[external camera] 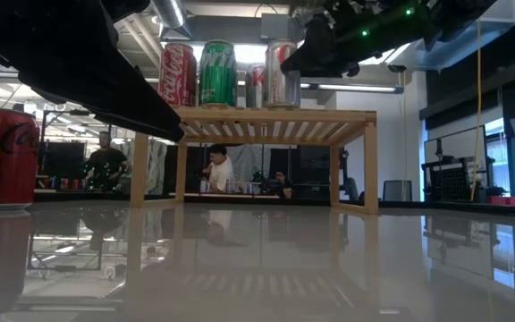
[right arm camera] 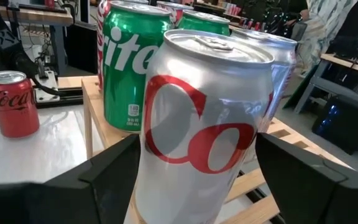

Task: Place canned beverage on shelf
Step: Put the red silver soda can on the shelf aligned with the other red silver soda can

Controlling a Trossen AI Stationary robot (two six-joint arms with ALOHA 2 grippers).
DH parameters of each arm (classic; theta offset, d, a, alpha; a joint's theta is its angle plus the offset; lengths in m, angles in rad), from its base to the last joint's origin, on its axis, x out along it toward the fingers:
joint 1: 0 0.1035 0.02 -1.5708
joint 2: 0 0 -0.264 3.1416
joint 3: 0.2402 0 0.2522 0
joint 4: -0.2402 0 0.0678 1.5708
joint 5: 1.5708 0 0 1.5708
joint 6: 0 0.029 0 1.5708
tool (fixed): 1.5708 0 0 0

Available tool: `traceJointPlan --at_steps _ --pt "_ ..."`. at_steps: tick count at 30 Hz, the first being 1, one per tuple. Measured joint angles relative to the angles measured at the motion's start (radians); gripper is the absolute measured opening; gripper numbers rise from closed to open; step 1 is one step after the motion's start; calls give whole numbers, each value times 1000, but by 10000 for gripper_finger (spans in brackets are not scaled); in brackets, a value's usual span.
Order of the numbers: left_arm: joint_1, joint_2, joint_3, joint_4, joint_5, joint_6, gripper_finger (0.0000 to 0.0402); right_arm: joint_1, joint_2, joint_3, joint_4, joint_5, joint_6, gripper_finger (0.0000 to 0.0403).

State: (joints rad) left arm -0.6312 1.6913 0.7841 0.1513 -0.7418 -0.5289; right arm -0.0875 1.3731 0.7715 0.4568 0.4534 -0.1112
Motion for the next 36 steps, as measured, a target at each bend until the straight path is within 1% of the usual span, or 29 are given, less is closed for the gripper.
traceJointPlan --at_steps 5,7,18,26,36 --pt "0 0 0 0 0 3 337 0 1 0 22 -2 1 312" --pt "0 0 0 0 0 8 337 0 1 0 33 -23 5 312" --pt "0 0 0 0 0 8 337 -20 82 0 154 -45 9 312" --pt "0 0 0 1 0 9 337 -20 111 0 216 -53 9 312" --pt "0 0 0 1 0 9 337 -20 173 0 365 -53 1 312"
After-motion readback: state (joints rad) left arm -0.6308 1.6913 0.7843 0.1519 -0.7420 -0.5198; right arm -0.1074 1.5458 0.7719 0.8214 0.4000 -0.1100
